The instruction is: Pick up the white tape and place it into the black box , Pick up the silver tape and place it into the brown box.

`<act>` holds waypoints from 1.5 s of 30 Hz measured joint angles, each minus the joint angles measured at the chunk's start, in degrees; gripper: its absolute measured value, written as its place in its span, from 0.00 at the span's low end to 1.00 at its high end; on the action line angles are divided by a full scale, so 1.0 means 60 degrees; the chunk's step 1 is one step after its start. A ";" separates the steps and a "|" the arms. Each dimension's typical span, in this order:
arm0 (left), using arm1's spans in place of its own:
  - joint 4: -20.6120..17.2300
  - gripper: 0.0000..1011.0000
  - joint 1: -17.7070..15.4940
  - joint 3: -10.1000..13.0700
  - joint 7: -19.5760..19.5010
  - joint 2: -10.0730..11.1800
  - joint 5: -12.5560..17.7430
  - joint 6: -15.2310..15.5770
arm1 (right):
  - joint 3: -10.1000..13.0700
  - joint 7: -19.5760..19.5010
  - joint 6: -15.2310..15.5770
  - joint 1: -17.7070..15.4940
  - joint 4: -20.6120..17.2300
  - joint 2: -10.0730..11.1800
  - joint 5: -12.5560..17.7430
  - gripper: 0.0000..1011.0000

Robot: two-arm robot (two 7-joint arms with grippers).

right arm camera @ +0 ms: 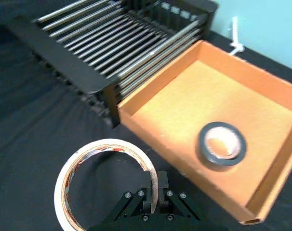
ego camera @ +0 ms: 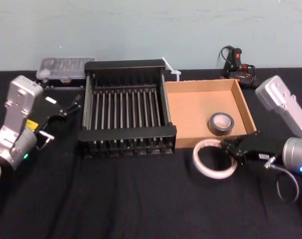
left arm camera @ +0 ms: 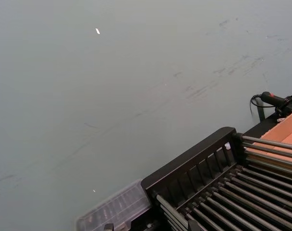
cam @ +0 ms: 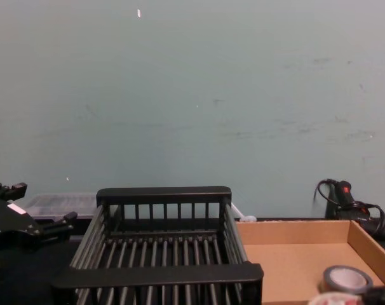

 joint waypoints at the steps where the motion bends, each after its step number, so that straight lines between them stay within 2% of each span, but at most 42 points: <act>1: 0.0000 0.99 0.0000 0.0000 0.0000 0.0000 0.0000 0.0000 | 0.0023 -0.0056 0.0035 0.0032 0.0016 -0.0022 0.0017 0.09; 9: 0.0000 0.99 0.0000 0.0000 0.0000 0.0000 0.0000 0.0000 | 0.0173 -0.0554 0.0381 0.0581 0.0298 -0.0450 0.0072 0.09; 17: 0.0000 0.99 0.0000 0.0001 0.0000 0.0000 0.0000 0.0000 | 0.0067 -0.0761 0.0534 0.1232 0.0612 -0.0913 -0.0076 0.09; 31: 0.0000 0.99 0.0000 0.0001 0.0000 0.0000 0.0000 0.0000 | -0.0595 -0.0497 0.0569 0.2470 0.1423 -0.1787 -0.0515 0.09; 45: 0.0000 0.99 0.0000 0.0000 0.0000 0.0000 0.0000 0.0000 | -0.1218 -0.0261 0.0441 0.3396 0.2272 -0.2625 -0.1027 0.09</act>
